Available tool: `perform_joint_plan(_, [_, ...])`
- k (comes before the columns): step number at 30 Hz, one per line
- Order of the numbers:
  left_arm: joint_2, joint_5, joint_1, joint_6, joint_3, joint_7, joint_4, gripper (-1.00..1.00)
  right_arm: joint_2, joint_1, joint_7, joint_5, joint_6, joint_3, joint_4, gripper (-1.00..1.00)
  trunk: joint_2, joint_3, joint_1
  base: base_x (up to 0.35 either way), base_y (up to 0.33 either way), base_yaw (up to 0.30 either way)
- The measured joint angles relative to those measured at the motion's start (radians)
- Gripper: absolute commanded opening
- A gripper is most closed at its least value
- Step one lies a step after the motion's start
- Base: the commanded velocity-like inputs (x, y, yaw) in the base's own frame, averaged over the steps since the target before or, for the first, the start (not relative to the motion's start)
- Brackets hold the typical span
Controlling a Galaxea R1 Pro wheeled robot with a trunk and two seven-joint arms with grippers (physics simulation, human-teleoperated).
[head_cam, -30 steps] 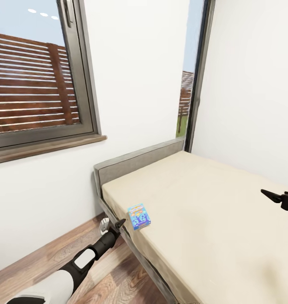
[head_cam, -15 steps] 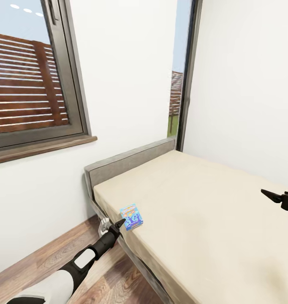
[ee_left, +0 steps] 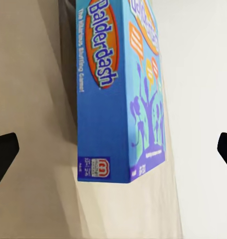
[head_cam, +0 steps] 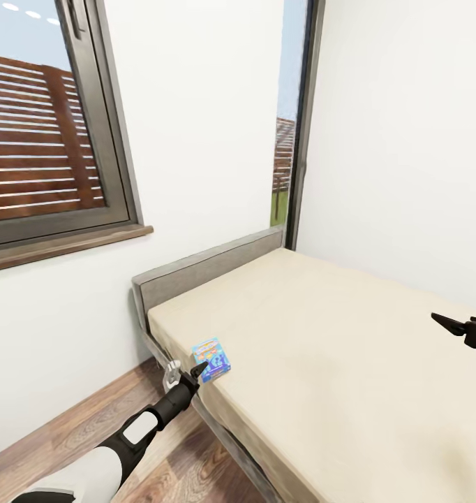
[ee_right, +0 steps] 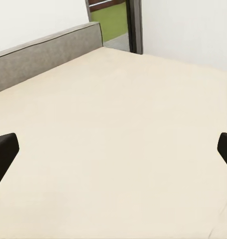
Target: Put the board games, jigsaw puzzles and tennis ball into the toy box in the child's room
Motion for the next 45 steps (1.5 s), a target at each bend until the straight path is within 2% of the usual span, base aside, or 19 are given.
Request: perform_joint_plan(45, [-0.021, -0.014, -0.012, 0.012, -0.014, -0.026, -0.023, 1.00, 0.000, 0.000, 0.000, 0.000, 0.000, 0.002, 0.000, 1.00, 0.000, 0.000, 0.000, 0.000, 0.000, -0.001])
